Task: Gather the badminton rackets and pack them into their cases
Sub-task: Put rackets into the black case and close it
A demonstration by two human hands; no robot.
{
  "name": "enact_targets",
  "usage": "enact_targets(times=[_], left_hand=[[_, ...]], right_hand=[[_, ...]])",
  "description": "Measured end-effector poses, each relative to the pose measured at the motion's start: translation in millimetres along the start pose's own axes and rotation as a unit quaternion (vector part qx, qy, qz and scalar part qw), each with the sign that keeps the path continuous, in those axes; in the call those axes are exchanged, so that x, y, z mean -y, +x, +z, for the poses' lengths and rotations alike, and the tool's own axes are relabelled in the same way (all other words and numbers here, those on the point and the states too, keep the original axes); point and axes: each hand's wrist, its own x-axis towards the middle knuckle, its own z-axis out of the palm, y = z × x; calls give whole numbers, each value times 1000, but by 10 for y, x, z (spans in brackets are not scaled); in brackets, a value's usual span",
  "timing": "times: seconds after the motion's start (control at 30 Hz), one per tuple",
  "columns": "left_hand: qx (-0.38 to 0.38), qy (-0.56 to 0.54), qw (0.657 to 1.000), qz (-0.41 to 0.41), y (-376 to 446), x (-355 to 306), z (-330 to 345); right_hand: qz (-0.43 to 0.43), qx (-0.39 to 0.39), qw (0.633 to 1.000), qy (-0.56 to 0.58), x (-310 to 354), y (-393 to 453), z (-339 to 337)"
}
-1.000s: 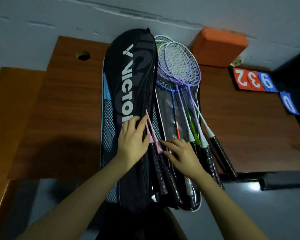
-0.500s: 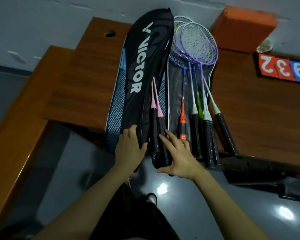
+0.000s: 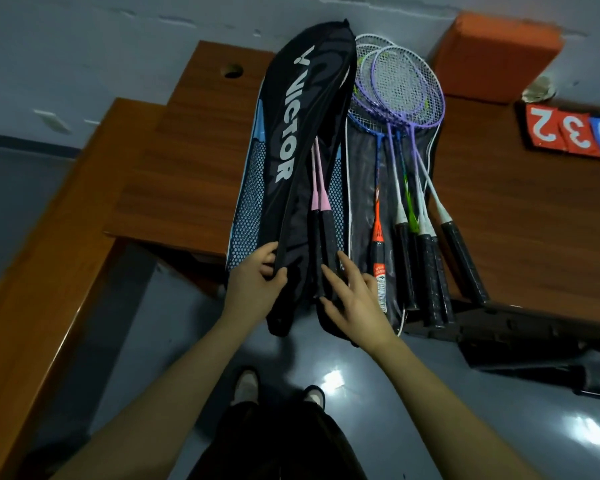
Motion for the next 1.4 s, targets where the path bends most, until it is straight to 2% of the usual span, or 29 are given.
enact_targets(times=[0.1, 0.37, 0.57, 0.67, 0.77, 0.83, 0.9, 1.0, 1.1, 1.17, 1.23, 1.3, 1.4], left_hand=[[-4, -34, 999, -10, 11, -22, -52], [1, -71, 997, 19, 28, 11, -88], [-15, -170, 985, -4, 76, -68, -270], [-23, -188, 982, -3, 86, -87, -331], [-36, -237, 971, -13, 102, -101, -363], [-38, -259, 965, -13, 122, -139, -387], [-28, -251, 968, 4, 134, -180, -407], [-27, -270, 963, 2, 119, -200, -459], [-35, -292, 956, -6, 106, -189, -509], [-36, -310, 950, -10, 104, -202, -535], [-34, -317, 948, -13, 104, -218, -556], [-28, -317, 948, -12, 95, -217, -575], [-14, -280, 960, 24, 67, -185, -597]], right_hand=[[27, -28, 999, 26, 90, 16, 33], [-18, -107, 994, 31, 420, 178, -135], [57, -104, 973, 198, 635, 279, -86], [59, -83, 967, 232, 620, 302, -154], [38, -28, 954, 295, 624, 303, -253], [13, -9, 957, 290, 692, 331, -282], [14, -30, 965, 261, 772, 375, -279], [76, -86, 968, 222, 866, 450, -293], [143, -98, 963, 206, 884, 464, -295], [208, -92, 946, 230, 859, 445, -280], [235, -73, 917, 313, 890, 462, -310], [217, -70, 896, 381, 985, 520, -367], [190, -95, 886, 413, 1112, 598, -405]])
